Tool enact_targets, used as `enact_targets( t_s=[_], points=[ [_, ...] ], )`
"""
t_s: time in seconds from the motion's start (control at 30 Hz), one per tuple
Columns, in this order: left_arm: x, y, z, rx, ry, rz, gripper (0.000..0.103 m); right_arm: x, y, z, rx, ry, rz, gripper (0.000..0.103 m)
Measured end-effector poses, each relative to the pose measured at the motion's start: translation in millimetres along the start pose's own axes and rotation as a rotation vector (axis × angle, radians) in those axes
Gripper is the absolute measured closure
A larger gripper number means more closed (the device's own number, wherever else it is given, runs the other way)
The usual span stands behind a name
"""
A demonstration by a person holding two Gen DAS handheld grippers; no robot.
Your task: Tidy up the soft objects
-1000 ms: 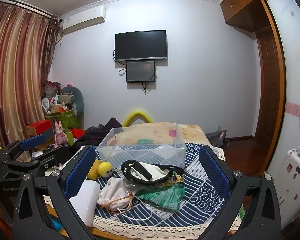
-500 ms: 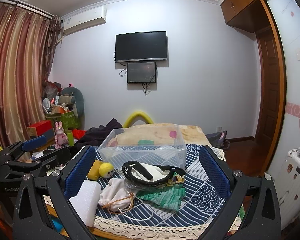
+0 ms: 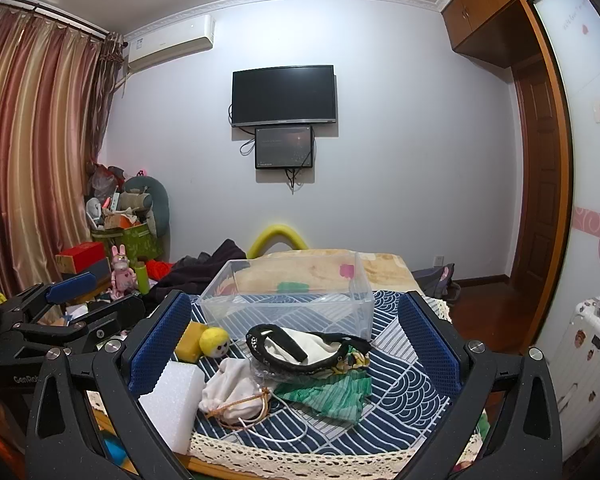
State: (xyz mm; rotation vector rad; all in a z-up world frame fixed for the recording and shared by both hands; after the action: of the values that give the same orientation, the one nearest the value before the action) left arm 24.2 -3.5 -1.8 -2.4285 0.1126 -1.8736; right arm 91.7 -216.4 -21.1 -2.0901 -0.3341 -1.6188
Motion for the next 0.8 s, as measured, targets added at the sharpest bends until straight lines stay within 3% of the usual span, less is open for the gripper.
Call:
enact_targets(
  t_s=[0.8],
  points=[
    [-4.0, -3.9, 7.8, -0.009, -0.021, -0.023, 0.000, -2.9, 2.9, 4.0, 0.001, -0.015, 0.016, 0.000]
  ],
)
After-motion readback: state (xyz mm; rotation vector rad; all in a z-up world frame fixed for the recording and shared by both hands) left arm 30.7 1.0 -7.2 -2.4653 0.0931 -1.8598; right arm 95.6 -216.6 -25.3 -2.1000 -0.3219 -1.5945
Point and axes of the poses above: each gripper's, at about its wrist camera, not at the fingertips, and z roughly the way its jaws point, y to its right, x to its top, the point moved 4 cm from there along z, roughly the way its jaws point, and after that the axes turned 12 degrees about z, right-handed, at the moved point
